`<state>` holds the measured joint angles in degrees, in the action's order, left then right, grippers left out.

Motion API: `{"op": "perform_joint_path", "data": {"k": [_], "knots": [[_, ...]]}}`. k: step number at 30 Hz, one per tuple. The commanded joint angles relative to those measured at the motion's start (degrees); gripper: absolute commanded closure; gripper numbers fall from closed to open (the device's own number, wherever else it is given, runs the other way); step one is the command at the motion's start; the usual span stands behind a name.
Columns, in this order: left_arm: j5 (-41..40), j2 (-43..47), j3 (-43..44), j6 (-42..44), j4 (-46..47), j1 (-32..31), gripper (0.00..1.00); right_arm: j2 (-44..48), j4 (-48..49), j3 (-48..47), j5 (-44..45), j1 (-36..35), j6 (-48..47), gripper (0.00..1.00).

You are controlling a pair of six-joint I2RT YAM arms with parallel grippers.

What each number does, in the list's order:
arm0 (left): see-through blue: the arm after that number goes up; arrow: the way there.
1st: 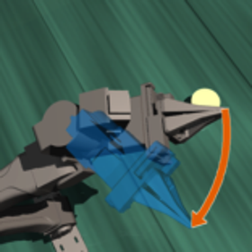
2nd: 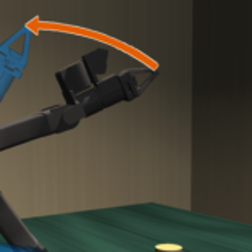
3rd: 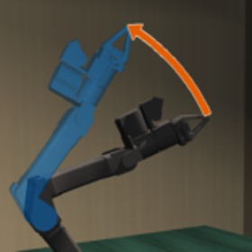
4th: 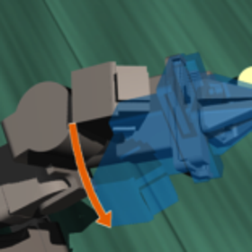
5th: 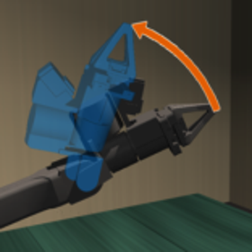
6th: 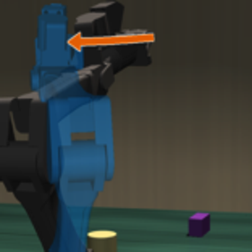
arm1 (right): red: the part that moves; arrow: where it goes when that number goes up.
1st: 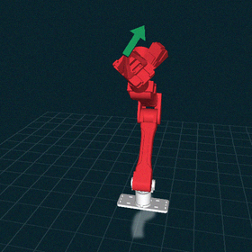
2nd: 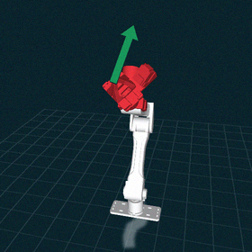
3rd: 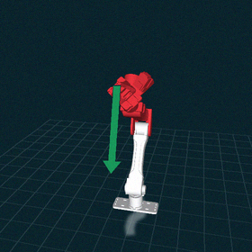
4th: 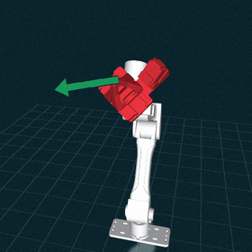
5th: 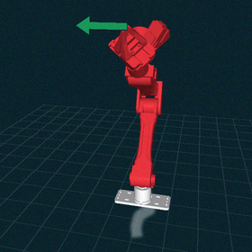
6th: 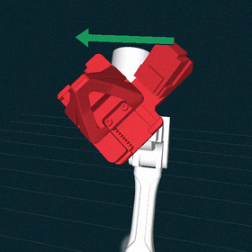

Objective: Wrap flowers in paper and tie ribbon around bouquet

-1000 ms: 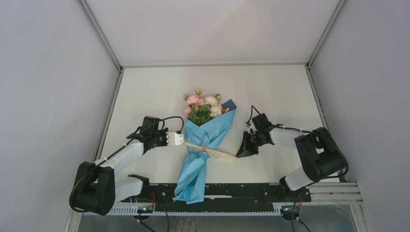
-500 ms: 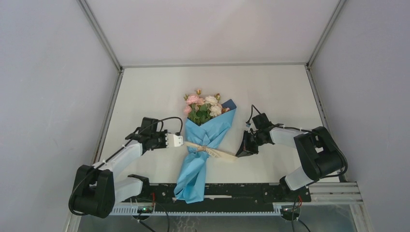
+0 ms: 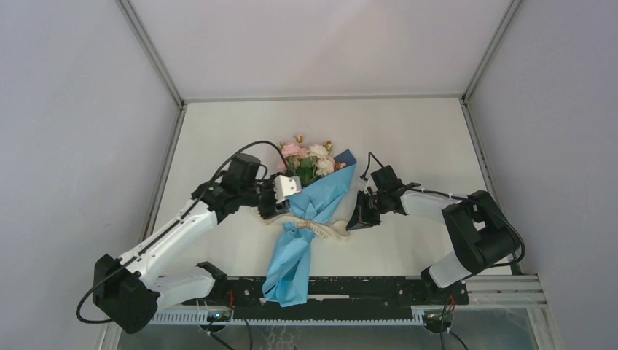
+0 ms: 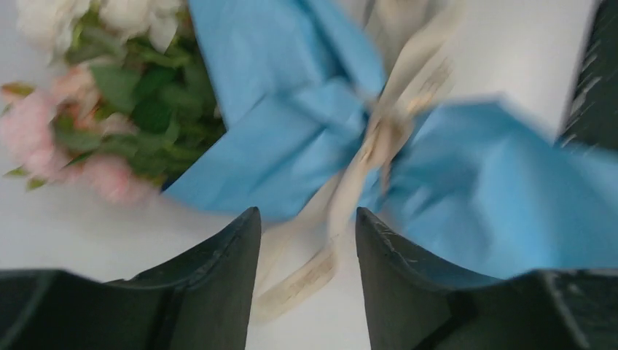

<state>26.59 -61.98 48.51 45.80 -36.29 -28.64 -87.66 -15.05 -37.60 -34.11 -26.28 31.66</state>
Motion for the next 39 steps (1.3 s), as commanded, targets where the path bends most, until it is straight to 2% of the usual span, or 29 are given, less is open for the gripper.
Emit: {"op": "perform_joint_path", "data": {"k": [1,3,6,10,14,18,19,22,24,26,28,33,37,38,39], "knots": [[3.56,-2.79,1.24,-30.51,13.22,-7.46,0.39,0.55,1.98,-1.51,1.02,-0.37,0.28,1.00],[2.78,-4.22,-0.58,-33.34,16.95,-9.24,0.31,1.00,1.53,-1.51,1.91,-0.60,-0.24,1.00],[1.00,-6.96,-2.11,-37.82,22.36,-10.60,0.30,1.11,2.23,-1.47,1.65,-0.61,-0.46,1.00],[-2.85,-9.43,-3.25,-42.36,28.62,-11.62,0.38,0.20,3.50,-1.48,1.03,-0.64,-0.37,1.00],[-3.51,-11.19,-4.34,-43.25,29.35,-12.67,0.39,-0.33,3.77,-1.51,0.61,-0.69,-0.58,1.00],[-4.19,-12.06,-5.21,-43.16,28.97,-12.95,0.49,-0.55,3.93,-1.51,0.68,-0.55,-0.94,1.00],[-3.54,-12.06,-5.27,-43.10,28.52,-13.09,0.53,-0.79,4.07,-1.51,0.52,-0.54,-0.98,1.00],[-2.48,-11.98,-5.23,-42.19,25.18,-13.41,0.55,-0.94,4.16,-1.51,0.36,-0.26,-1.06,1.00],[-2.46,-11.65,-5.78,-42.02,23.71,-13.51,0.59,-0.99,4.11,-1.43,0.53,-0.24,-1.16,1.00],[-2.23,-11.36,-6.32,-42.22,24.73,-13.46,0.74,-1.25,4.57,-1.50,0.20,-0.14,-1.04,1.00],[-2.00,-10.71,-6.45,-42.52,25.50,-13.48,0.98,-1.58,4.78,-1.51,-0.08,-0.08,-0.90,1.00],[-1.83,-4.62,-5.29,-38.22,18.53,-12.16,1.00,-1.63,4.53,-1.51,-0.24,0.08,-1.25,1.00],[-0.62,-0.43,-3.83,-31.27,8.88,-8.52,1.00,-3.27,7.85,-2.02,-6.03,-0.40,-1.33,1.00],[-0.23,0.44,-3.89,-28.66,5.71,-7.64,1.00,-3.73,8.31,-2.25,-7.68,-0.75,-1.72,0.95],[-0.16,1.42,-4.35,-26.66,3.93,-7.01,1.00,-3.83,8.55,-2.29,-8.58,-1.05,-2.15,0.82]]}}
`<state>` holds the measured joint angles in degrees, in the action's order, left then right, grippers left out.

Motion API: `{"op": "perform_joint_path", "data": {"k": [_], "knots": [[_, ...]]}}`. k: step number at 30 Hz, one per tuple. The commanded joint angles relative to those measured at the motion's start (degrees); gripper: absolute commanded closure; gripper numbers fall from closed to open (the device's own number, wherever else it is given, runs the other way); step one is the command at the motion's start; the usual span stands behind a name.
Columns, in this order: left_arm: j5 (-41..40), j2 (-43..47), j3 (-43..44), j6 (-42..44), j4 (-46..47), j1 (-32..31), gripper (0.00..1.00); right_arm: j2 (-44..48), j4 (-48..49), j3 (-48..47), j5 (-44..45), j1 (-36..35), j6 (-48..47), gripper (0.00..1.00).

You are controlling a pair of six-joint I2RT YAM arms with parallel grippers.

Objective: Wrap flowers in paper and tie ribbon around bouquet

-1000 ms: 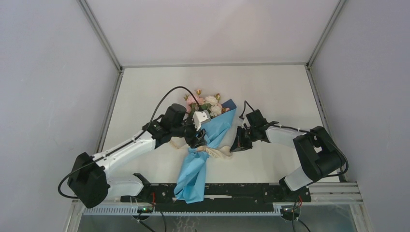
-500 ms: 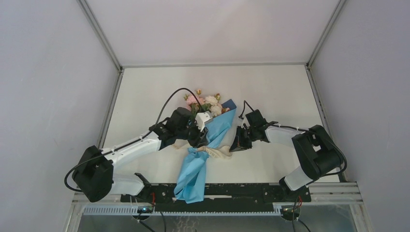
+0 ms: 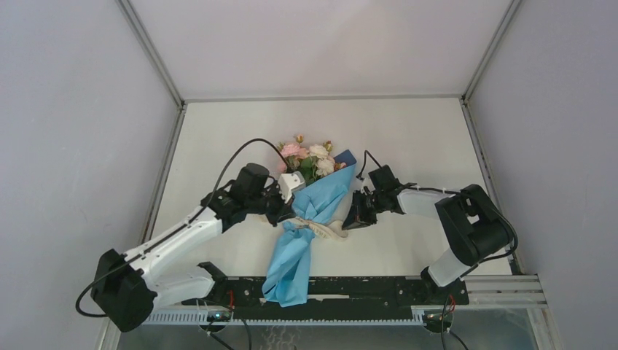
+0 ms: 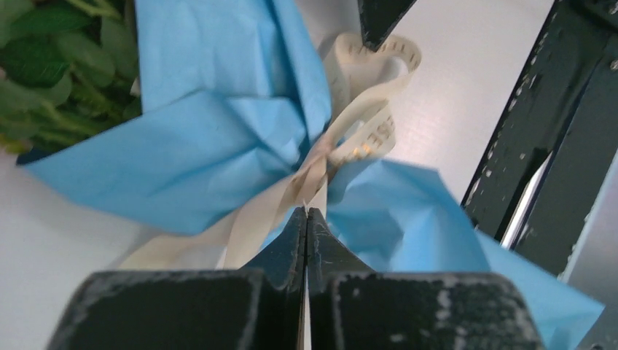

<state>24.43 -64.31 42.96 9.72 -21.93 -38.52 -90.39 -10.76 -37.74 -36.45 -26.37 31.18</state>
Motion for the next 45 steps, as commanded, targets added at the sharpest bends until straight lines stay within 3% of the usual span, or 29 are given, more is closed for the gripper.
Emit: {"op": "perform_joint_path", "data": {"k": [1,3,6,12,20,24,27,30,36,37,39,40,45], "knots": [[1.99,4.63,0.49,11.33,-11.43,3.68,1.00,-0.98,3.51,-2.17,-6.64,-1.02,-2.24,0.68],[1.96,6.35,-0.87,14.08,-12.02,4.43,1.00,0.07,1.82,-1.98,-6.23,-0.55,-3.66,0.53],[1.86,7.96,-1.45,18.89,-13.67,5.42,1.00,3.44,1.52,-0.78,-4.82,0.79,-3.22,0.44],[0.70,9.34,-0.05,32.13,-21.70,9.91,1.00,3.00,3.36,0.12,-1.12,-1.47,-1.32,0.43],[-1.19,9.44,-2.08,41.23,-27.29,15.29,1.00,2.24,0.58,0.12,8.40,-4.47,-2.20,0.45],[-3.02,9.94,-5.77,45.54,-28.39,15.25,1.00,2.74,-1.58,0.12,9.19,-5.77,-3.45,0.54],[-5.30,9.85,-8.44,49.38,-27.63,15.32,1.00,2.59,-1.82,0.13,8.74,-6.82,-3.59,0.87],[-8.66,9.30,-10.22,52.26,-26.23,15.39,1.00,3.13,-1.39,0.15,7.52,-6.59,-3.30,1.00],[-10.97,8.38,-12.01,59.23,-25.84,16.28,1.00,5.91,-2.04,-0.33,6.39,-5.87,-3.51,1.00],[-10.38,8.29,-11.75,60.87,-26.70,16.29,0.97,6.06,-2.17,-0.59,6.12,-5.83,-3.64,1.00],[-9.20,8.25,-10.15,64.36,-29.81,16.29,0.60,6.39,-2.60,-1.03,5.73,-6.01,-3.76,1.00],[-8.73,8.31,-8.93,66.70,-31.61,16.40,0.47,6.63,-2.69,-1.11,5.44,-6.01,-3.86,1.00],[-5.06,4.65,-1.94,68.99,-26.91,21.80,0.30,6.84,-2.51,-1.62,4.62,-5.86,-4.09,1.00]]}}
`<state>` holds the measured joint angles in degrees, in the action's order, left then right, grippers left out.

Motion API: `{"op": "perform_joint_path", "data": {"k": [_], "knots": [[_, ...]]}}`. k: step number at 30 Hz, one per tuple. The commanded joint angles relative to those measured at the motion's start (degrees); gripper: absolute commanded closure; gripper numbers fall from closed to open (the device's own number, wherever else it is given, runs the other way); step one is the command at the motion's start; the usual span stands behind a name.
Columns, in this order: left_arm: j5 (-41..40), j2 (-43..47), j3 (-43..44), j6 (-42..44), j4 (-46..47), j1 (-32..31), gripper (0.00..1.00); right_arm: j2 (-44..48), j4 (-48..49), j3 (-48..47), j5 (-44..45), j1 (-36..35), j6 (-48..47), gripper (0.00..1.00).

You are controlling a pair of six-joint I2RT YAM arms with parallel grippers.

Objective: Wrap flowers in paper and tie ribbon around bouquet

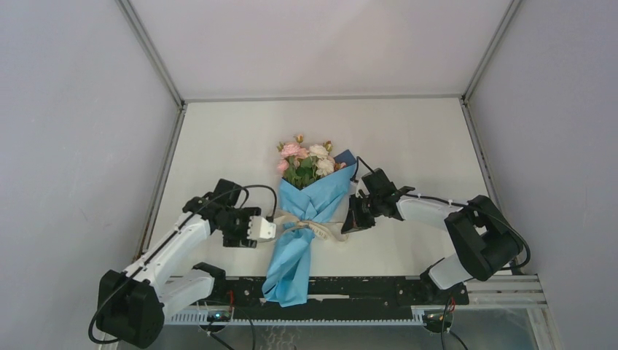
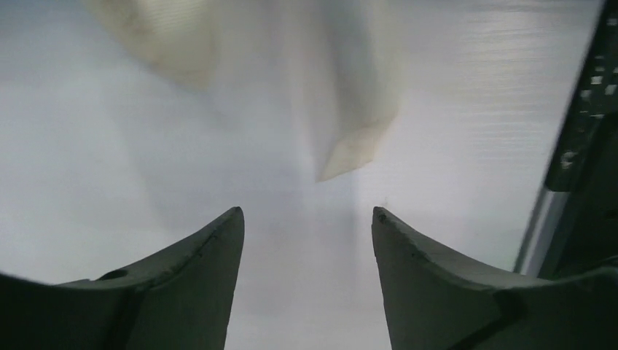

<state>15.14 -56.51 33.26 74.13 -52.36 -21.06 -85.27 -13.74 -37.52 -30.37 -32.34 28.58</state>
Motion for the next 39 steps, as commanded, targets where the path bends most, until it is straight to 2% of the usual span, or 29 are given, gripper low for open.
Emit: {"op": "perform_joint_path", "data": {"k": [1,2,4,8,9,10,11,12,15,20,22,23,25,28,39], "knots": [[5.90,-4.53,8.73,2.78,6.15,4.88,0.27,1.57,0.82,-1.91,-1.67,0.10,-1.38,1.00],[7.84,-5.63,8.75,-0.20,9.08,4.85,0.24,1.38,1.10,-1.92,-1.85,0.16,-1.28,1.00],[12.02,-7.47,8.23,-0.36,11.23,3.31,0.17,1.09,1.49,-1.95,-2.14,0.17,-1.20,1.00],[9.25,-12.54,6.51,-8.07,21.29,-1.91,0.11,1.76,0.42,-1.94,-2.24,0.38,-2.01,0.98],[8.83,-13.74,6.13,-7.93,23.65,-1.88,0.11,2.19,-0.70,-1.95,-2.24,0.51,-2.47,0.88],[8.06,-14.61,5.44,-6.89,25.83,-1.89,0.11,2.60,-1.77,-1.93,-2.08,0.75,-2.88,0.71],[7.14,-15.22,4.67,-5.95,28.04,-1.88,0.12,3.09,-2.99,-1.94,-1.53,1.22,-3.20,0.59],[6.25,-15.96,4.15,-5.37,29.82,-1.88,0.14,3.81,-4.65,-1.95,-0.70,1.86,-3.44,0.52],[5.89,-17.81,3.42,-3.07,30.95,-1.93,0.19,7.40,-9.23,-1.95,1.65,3.32,-4.12,0.43],[3.89,-19.18,1.36,0.52,33.98,-3.91,0.25,10.83,-12.93,-1.94,5.39,-0.20,-5.68,0.37],[4.66,-19.45,1.20,0.23,35.76,-3.94,0.39,9.19,-13.34,-1.95,7.71,-2.20,-5.82,0.36],[5.04,-19.36,1.20,0.02,36.52,-3.91,0.54,8.08,-13.11,-1.99,8.42,-2.94,-5.78,0.36],[5.48,-18.96,1.27,-0.41,36.67,-3.90,0.77,5.79,-12.96,-2.71,10.00,-4.53,-5.92,0.36],[5.40,-17.90,1.21,-0.74,36.44,-3.90,0.99,3.98,-12.54,-3.66,13.24,-6.22,-6.98,0.36],[3.43,-15.51,3.00,-4.04,37.68,-3.90,1.00,-1.98,-8.25,-5.79,15.92,-10.43,-9.29,0.39]]}}
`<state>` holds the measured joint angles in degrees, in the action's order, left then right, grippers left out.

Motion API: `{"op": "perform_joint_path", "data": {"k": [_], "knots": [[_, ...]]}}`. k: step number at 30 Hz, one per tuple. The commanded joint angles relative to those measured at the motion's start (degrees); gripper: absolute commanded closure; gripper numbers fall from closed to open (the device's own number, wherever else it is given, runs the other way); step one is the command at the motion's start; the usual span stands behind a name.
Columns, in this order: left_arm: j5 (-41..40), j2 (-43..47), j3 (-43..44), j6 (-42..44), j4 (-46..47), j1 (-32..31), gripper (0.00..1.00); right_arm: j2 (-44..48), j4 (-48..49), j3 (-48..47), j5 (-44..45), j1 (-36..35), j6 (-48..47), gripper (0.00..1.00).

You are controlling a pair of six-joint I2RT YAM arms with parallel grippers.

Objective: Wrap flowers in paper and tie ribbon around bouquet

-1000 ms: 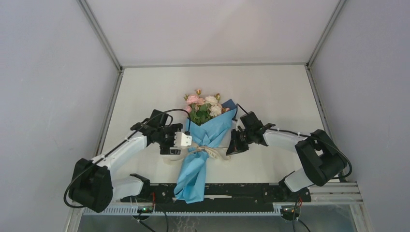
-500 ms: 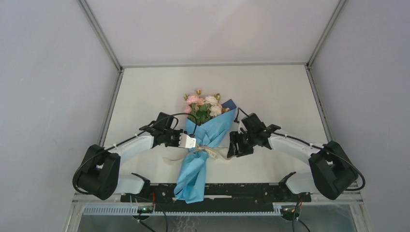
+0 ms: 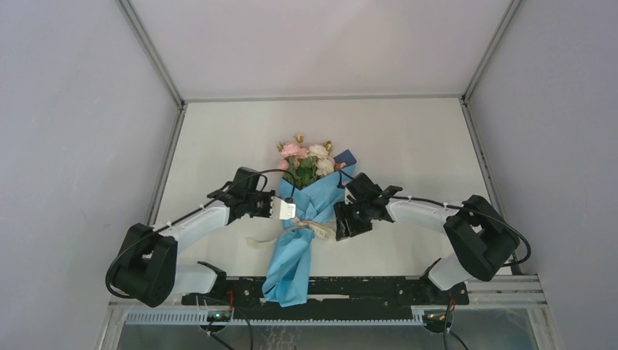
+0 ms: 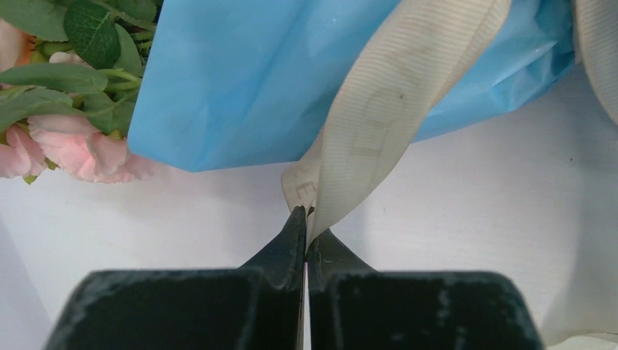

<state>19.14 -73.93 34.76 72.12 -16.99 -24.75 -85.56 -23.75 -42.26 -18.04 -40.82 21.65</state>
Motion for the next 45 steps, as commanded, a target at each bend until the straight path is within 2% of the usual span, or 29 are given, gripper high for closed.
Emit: {"op": "perform_joint_path", "data": {"k": [1,3,4,6,8,12,16,20,27,33,45], "knots": [[-0.69,1.96,1.67,-2.12,2.46,-0.21,1.00,-1.59,1.80,-1.10,4.45,-2.51,-2.40,0.40],[-0.84,1.95,1.92,-1.79,2.73,-0.21,1.00,-1.21,2.23,-1.16,5.76,-2.93,-2.56,0.44],[-0.92,1.96,2.08,-1.65,2.92,-0.21,1.00,-1.07,2.43,-1.16,6.07,-2.94,-2.48,0.51],[-1.44,2.04,2.29,-1.90,4.24,-0.21,1.00,-0.71,2.50,-1.16,6.87,-2.73,-2.18,0.82],[-2.65,2.16,2.52,-2.50,7.99,-0.14,1.00,-0.58,1.88,-1.16,6.01,-2.66,-2.48,1.00],[-4.01,1.14,2.62,-2.37,19.74,0.33,1.00,-0.50,0.19,-0.63,2.69,-3.90,-2.29,1.00],[-1.72,-2.37,3.41,1.68,23.36,2.66,1.00,2.27,0.10,3.06,-1.44,-5.34,1.32,1.00],[1.14,-6.59,4.90,8.35,21.38,6.04,1.00,4.81,-0.09,7.75,-4.11,-5.69,5.94,1.00],[3.67,-11.48,7.41,12.49,18.95,9.27,1.00,4.35,0.66,9.48,-5.90,-6.49,7.66,1.00],[4.19,-11.61,4.91,14.82,18.86,10.17,1.00,2.81,1.62,9.04,-6.99,-4.91,6.67,1.00],[4.02,-12.29,5.18,18.17,17.41,12.94,1.00,2.92,0.87,11.44,-8.80,-3.08,6.88,1.00]]}}
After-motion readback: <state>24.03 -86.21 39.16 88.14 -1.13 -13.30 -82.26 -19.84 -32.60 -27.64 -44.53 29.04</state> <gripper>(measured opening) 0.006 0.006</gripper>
